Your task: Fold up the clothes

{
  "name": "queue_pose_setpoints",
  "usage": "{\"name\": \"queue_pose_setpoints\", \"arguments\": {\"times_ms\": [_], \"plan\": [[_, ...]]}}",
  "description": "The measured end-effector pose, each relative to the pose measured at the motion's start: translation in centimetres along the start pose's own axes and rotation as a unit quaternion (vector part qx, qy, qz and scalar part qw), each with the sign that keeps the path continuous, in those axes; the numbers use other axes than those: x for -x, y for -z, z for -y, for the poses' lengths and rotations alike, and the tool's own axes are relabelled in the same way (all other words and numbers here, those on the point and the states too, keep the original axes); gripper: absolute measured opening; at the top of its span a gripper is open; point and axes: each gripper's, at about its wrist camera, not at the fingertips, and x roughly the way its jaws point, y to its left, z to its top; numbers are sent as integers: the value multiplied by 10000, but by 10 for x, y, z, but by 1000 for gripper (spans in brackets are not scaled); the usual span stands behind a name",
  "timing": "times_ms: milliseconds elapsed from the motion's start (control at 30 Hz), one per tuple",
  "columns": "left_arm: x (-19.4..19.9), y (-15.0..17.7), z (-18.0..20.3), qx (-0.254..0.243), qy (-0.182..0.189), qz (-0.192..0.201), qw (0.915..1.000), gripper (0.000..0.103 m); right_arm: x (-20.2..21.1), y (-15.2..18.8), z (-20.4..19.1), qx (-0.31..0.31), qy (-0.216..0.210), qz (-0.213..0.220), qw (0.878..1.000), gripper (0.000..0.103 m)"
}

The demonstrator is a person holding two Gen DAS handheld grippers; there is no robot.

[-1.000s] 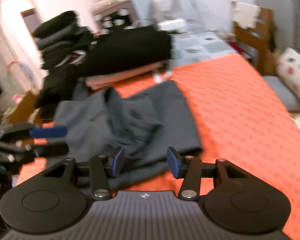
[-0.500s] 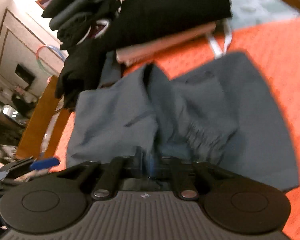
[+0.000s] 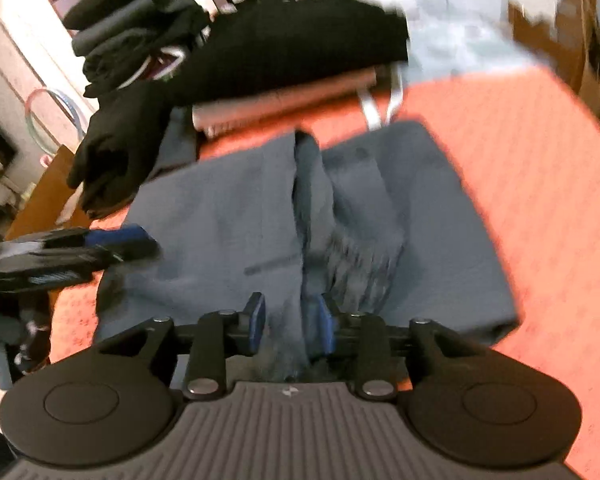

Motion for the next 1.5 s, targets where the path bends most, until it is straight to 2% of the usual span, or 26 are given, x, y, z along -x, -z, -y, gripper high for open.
{"name": "queue_pose_setpoints", "arguments": {"times_ms": [33,167,233,300,367,433,567,633,833,1200,1367,1500], "plan": [[-8,3,0,-66,-10,-98,9999,48,3,-2,-5,164,8,104,9998,34],[-12,13,-1,-183,71,25,9998,48,1,-4,-17,530,-298,302,9977,35],[-6,11,-8,185,205,73,9996,49,-11,0,-20,630,-449,134,9969,35],[5,10,-17,529,270,250,9979,49,-34,10,-18,685,-368,-316,9965,37],[22,9,-26,726,138,470,9962,52,-38,13,-19,878,-275,-454,9947,37],[38,10,-39,893,11,643,9939,61,-32,13,-23,1098,-226,-412,9928,39],[47,10,-65,1107,-233,572,9919,62,-6,6,-29,1204,-323,-231,9919,48],[51,11,-74,1191,-276,533,9911,62,5,5,-33,1151,-449,-184,9922,52],[72,20,-82,1076,-285,477,9926,63,24,14,-62,929,-986,-157,9907,53],[142,53,-83,1229,-886,395,9877,64,8,58,-120,1127,-1971,-765,9709,53],[164,68,-97,1242,-909,506,9868,66,-16,78,-134,491,-1595,-788,9828,53],[168,82,-112,1089,-652,445,9909,66,-34,92,-142,-238,-974,-360,9943,54]]}}
